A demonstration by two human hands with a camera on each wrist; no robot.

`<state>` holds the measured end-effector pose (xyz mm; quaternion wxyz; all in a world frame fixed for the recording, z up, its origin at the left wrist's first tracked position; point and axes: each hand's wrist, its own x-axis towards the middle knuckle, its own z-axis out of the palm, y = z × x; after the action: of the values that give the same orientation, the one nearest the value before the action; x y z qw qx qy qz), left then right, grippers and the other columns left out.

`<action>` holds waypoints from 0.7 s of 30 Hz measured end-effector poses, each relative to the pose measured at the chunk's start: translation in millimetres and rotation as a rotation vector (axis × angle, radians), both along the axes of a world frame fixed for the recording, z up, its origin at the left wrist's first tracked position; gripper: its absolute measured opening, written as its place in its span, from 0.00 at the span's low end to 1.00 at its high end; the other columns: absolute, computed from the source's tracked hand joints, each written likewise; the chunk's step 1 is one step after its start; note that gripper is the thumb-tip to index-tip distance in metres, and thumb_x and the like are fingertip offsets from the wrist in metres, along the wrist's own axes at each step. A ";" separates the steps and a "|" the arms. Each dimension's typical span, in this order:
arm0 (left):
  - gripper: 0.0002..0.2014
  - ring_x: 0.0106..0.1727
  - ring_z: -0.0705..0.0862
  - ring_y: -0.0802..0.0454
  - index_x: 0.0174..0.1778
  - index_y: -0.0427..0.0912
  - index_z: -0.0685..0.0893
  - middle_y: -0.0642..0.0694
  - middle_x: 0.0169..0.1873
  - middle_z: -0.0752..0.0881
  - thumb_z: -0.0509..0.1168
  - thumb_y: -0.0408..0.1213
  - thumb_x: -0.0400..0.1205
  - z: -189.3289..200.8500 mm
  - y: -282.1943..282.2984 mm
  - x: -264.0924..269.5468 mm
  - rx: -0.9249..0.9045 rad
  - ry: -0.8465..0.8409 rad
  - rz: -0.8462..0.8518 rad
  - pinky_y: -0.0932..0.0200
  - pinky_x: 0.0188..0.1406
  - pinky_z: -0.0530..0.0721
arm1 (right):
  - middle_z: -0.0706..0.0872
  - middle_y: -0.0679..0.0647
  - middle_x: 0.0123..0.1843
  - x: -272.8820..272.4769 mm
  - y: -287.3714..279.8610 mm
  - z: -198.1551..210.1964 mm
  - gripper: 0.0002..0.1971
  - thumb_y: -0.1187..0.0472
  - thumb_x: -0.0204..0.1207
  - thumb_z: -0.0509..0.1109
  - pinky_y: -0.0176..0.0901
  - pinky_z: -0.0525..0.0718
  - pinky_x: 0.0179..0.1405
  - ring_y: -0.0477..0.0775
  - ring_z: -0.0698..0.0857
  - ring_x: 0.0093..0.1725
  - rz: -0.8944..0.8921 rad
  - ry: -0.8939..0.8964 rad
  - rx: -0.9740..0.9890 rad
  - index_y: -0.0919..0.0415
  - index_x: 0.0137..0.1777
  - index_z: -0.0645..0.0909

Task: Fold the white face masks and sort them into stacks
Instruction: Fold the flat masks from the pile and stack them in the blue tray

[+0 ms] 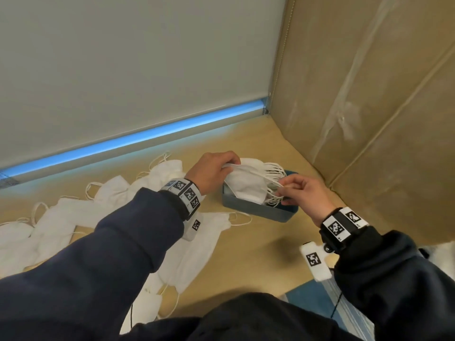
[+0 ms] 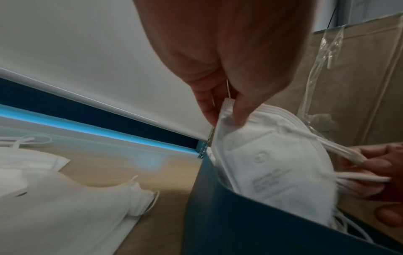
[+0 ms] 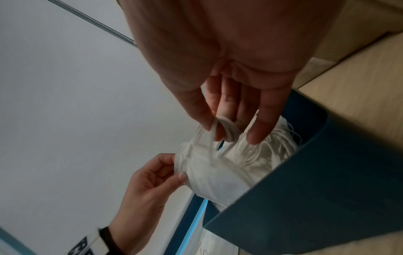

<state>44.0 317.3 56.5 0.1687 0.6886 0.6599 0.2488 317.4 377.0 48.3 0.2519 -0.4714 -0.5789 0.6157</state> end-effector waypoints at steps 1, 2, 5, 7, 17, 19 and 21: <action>0.09 0.50 0.81 0.55 0.57 0.48 0.86 0.53 0.51 0.89 0.65 0.31 0.86 -0.9 2.0 -0.9 0.008 0.005 0.017 0.60 0.53 0.76 | 0.92 0.65 0.42 -2.2 3.7 -1.4 0.07 0.75 0.75 0.76 0.44 0.92 0.41 0.57 0.90 0.42 -0.007 0.011 0.003 0.66 0.51 0.88; 0.09 0.50 0.81 0.56 0.57 0.47 0.86 0.53 0.52 0.89 0.65 0.30 0.86 -1.2 3.5 -1.9 0.018 0.003 0.040 0.62 0.52 0.74 | 0.91 0.64 0.42 -5.0 7.8 -2.2 0.08 0.75 0.76 0.76 0.42 0.92 0.39 0.56 0.89 0.41 -0.012 0.024 0.005 0.67 0.52 0.88; 0.10 0.50 0.82 0.56 0.57 0.46 0.86 0.53 0.51 0.89 0.66 0.29 0.85 -1.6 5.7 -5.6 0.011 -0.032 0.096 0.62 0.53 0.75 | 0.90 0.60 0.39 -11.6 17.3 -1.6 0.09 0.77 0.75 0.76 0.40 0.91 0.35 0.53 0.89 0.37 0.001 0.049 -0.003 0.68 0.53 0.88; 0.10 0.49 0.82 0.55 0.57 0.47 0.87 0.53 0.51 0.89 0.66 0.30 0.85 -0.9 4.1 -4.2 -0.022 -0.001 0.060 0.62 0.53 0.75 | 0.91 0.60 0.38 -11.0 21.0 -2.5 0.10 0.77 0.74 0.76 0.40 0.91 0.34 0.53 0.88 0.35 0.041 0.016 -0.005 0.66 0.51 0.88; 0.18 0.47 0.86 0.42 0.60 0.57 0.83 0.47 0.48 0.89 0.65 0.29 0.81 -27.2 0.5 27.5 -0.186 0.375 -0.077 0.50 0.46 0.85 | 0.92 0.59 0.40 6.1 38.1 -21.9 0.09 0.69 0.71 0.82 0.46 0.91 0.39 0.53 0.88 0.34 0.284 -0.347 0.235 0.55 0.45 0.90; 0.20 0.48 0.87 0.41 0.63 0.54 0.86 0.45 0.50 0.90 0.66 0.28 0.80 -29.0 3.4 25.4 -0.121 0.399 -0.058 0.50 0.47 0.85 | 0.91 0.58 0.39 3.3 41.1 -22.8 0.10 0.70 0.71 0.81 0.44 0.90 0.35 0.53 0.88 0.34 0.286 -0.380 0.264 0.54 0.44 0.90; 0.22 0.53 0.88 0.41 0.65 0.52 0.87 0.45 0.54 0.91 0.67 0.26 0.78 -32.5 3.9 26.6 -0.137 0.417 -0.084 0.48 0.53 0.86 | 0.91 0.57 0.39 1.4 43.2 -23.3 0.10 0.71 0.71 0.80 0.46 0.91 0.34 0.54 0.88 0.33 0.289 -0.413 0.294 0.54 0.44 0.89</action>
<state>70.6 321.2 23.9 0.0852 0.7391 0.6664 0.0484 318.8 420.1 25.0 0.1041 -0.4581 -0.7619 0.4458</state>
